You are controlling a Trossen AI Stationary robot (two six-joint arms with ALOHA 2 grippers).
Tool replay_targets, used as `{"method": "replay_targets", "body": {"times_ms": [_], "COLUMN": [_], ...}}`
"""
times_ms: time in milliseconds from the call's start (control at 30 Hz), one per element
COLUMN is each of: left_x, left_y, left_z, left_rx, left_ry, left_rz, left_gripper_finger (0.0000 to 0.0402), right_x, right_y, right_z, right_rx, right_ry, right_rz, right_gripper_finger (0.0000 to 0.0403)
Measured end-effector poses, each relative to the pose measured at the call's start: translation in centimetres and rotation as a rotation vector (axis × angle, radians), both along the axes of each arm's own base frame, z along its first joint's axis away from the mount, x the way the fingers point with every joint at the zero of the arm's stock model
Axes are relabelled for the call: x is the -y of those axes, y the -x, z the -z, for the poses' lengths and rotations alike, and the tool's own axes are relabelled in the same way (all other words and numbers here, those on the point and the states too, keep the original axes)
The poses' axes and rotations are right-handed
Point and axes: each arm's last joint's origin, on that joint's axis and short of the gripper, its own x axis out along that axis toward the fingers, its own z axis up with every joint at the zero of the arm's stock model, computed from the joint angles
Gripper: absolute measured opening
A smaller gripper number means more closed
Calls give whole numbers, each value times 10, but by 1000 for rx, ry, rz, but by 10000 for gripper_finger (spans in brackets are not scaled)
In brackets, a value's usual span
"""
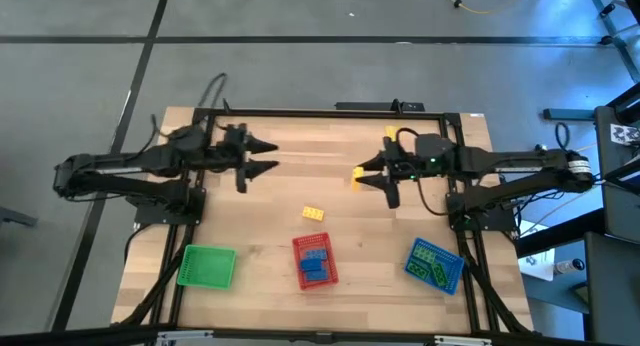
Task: Sort & place blocks by color
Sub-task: Put the left yellow game piece into the green bin
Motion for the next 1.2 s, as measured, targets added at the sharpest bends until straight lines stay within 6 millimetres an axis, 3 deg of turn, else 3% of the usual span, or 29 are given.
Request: {"method": "replay_targets", "body": {"times_ms": [200,533,700,900,1200], "left_x": [4,3,-1,-3,4], "left_y": [25,27,-9,-57,-110], "left_z": [11,7,20,21,16], "left_rx": [89,150,52,15,-62], "left_ry": [6,65,133,164,65], "left_rz": [-53,-110,-63,92,176], "left_gripper_finger": [228,228,228,228,238], "right_x": [0,0,1,1,5], "right_y": [19,7,-21,-58,-78], "right_z": [8,4,5,-1,-16], "right_rx": [44,153,201,183,220], "right_ry": [-60,-76,-71,-32,-4], "right_rz": [59,58,47,-22,-64], "right_gripper_finger": [143,143,143,143,143]}}
